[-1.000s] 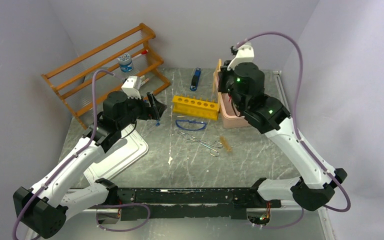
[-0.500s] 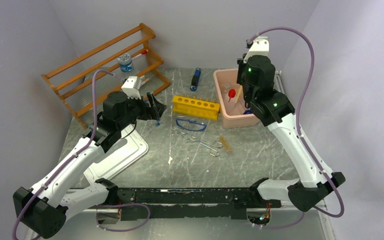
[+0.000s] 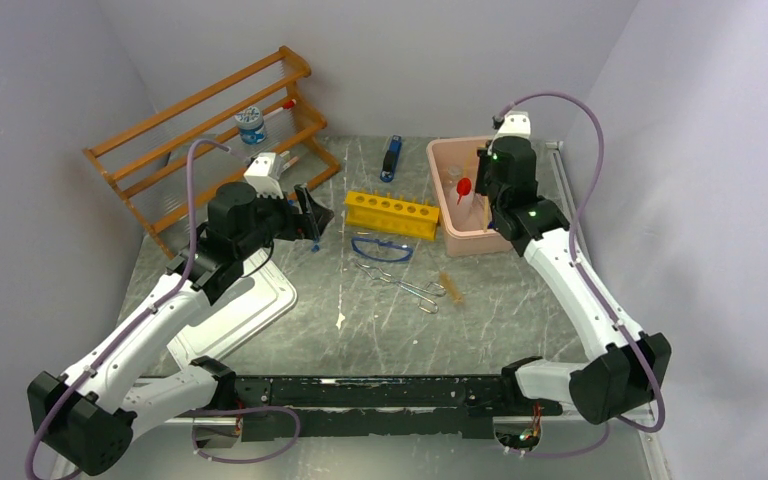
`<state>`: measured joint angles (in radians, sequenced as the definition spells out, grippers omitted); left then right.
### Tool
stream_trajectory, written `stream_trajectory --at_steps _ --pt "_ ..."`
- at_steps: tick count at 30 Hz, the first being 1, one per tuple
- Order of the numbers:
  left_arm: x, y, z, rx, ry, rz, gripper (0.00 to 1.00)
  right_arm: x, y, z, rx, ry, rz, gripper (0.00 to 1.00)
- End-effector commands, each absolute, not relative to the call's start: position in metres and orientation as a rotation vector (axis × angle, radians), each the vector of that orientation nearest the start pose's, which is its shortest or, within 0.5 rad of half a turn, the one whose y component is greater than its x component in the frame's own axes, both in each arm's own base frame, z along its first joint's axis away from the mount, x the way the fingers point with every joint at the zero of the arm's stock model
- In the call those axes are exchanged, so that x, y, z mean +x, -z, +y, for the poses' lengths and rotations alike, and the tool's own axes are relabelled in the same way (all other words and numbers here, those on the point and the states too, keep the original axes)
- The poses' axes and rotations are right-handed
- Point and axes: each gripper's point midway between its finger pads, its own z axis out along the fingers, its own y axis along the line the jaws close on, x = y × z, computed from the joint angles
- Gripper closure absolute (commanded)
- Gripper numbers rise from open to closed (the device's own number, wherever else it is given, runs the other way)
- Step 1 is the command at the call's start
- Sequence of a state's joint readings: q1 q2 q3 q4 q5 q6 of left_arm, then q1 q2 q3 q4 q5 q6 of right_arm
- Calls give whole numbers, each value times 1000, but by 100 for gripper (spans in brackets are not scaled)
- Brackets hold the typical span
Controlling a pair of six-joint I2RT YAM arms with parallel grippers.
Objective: Organize the chemistry lab equipment
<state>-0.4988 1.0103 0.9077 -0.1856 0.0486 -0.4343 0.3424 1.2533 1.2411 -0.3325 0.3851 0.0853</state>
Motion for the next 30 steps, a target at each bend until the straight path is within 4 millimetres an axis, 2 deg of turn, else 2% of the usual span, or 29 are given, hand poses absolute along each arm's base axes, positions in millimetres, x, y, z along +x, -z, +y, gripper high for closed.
stream_trajectory --at_steps 1,8,11,19,24,27,30 --pt "305 -273 -191 85 671 1900 8 402 -284 61 87 120 1871 100" --pt "306 -268 -190 84 661 1914 8 408 -245 33 202 293 1906 100" --pt "307 -267 -190 85 656 1916 8 414 -231 31 228 300 1904 100" --pt "308 -265 -188 84 641 1924 8 447 -194 23 305 330 1908 100" --pt "307 -264 -186 79 630 1928 8 463 -169 26 269 307 1922 100" --pt "307 -265 -186 79 628 1929 8 469 -160 28 255 294 1933 100" --pt "308 -263 -187 78 631 1933 8 475 -162 28 260 281 1911 93"
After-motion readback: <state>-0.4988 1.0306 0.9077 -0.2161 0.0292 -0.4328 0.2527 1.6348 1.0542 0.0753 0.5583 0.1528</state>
